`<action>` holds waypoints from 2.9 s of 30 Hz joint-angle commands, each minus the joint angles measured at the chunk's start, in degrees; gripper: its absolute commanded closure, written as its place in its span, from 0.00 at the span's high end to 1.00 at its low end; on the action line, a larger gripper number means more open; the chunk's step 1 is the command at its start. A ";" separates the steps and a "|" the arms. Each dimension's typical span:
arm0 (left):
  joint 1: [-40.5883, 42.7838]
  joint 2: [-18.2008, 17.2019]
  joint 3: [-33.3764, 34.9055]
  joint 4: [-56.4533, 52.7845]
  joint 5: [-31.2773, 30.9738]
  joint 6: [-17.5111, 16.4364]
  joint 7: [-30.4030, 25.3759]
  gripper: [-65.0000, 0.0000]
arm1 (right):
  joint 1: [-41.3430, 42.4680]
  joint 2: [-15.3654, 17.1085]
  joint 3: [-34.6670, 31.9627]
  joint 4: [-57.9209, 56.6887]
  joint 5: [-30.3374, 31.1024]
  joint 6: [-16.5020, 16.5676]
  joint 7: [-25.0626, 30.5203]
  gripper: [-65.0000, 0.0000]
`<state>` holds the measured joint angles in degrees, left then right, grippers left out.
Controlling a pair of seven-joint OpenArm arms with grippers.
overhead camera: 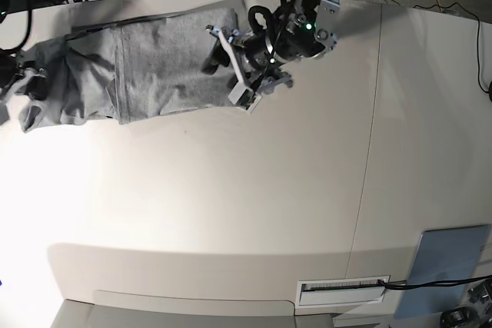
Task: Fold the T-shirt properly
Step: 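Grasp the strip end with the right gripper and fold it toward the left gripper, then release the right gripper and press the bundle with the left gripper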
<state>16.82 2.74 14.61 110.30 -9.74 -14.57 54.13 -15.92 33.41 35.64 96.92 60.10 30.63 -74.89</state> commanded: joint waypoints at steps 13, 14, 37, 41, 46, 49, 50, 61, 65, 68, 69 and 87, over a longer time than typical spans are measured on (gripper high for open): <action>5.27 -5.92 0.22 -3.30 6.25 6.99 -12.52 0.53 | -5.35 -15.13 -14.80 38.08 -8.50 -6.69 6.03 0.00; 5.16 -5.90 0.22 -4.70 5.60 6.99 -12.90 0.53 | -5.35 -15.65 -17.68 38.08 -10.34 -7.43 6.38 0.00; 4.92 -5.95 0.22 -10.49 5.03 4.02 -15.65 0.53 | -5.27 -18.49 -52.83 38.08 -31.45 -12.87 13.90 0.40; 4.92 -5.95 0.22 -8.72 5.27 4.04 -15.65 0.53 | -4.85 -18.49 -52.78 38.08 -27.43 -12.87 13.84 0.42; 4.94 -5.97 0.22 -5.44 9.84 5.92 -14.62 0.53 | -3.98 -18.51 -52.17 38.08 -28.50 -12.44 13.94 0.42; 4.96 -6.47 0.20 -2.43 12.46 10.23 -12.52 0.53 | -3.91 -18.49 -48.30 38.08 -32.65 -12.52 14.62 0.42; 5.07 -6.75 0.20 -1.16 12.63 11.26 -11.65 0.53 | -3.91 -18.49 -46.21 38.08 -33.97 -12.74 14.78 0.42; 9.20 -7.54 0.26 10.27 -4.55 1.11 -1.86 0.47 | -3.76 -14.43 -16.65 38.08 -41.72 -17.59 14.86 0.42; 11.82 -7.48 1.11 9.64 -11.76 -0.72 -0.31 0.47 | -3.76 -13.44 -9.22 38.08 -41.72 -17.62 14.38 0.42; 11.89 -7.50 2.43 8.24 -11.26 4.33 -2.60 0.47 | -3.78 -13.44 -5.33 38.08 -41.62 -17.64 14.32 0.42; 11.63 -7.50 2.75 7.52 -11.26 5.60 -3.50 0.47 | -3.78 -13.44 -4.48 38.08 -41.48 -17.64 14.14 0.42; 10.49 -2.67 2.89 4.66 -11.26 8.63 -8.04 0.47 | -3.78 -13.57 -3.65 38.08 -41.51 -17.64 13.38 0.42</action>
<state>27.29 -0.19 17.34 114.08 -20.69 -5.56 46.87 -19.99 19.00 31.55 134.02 18.68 13.28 -62.76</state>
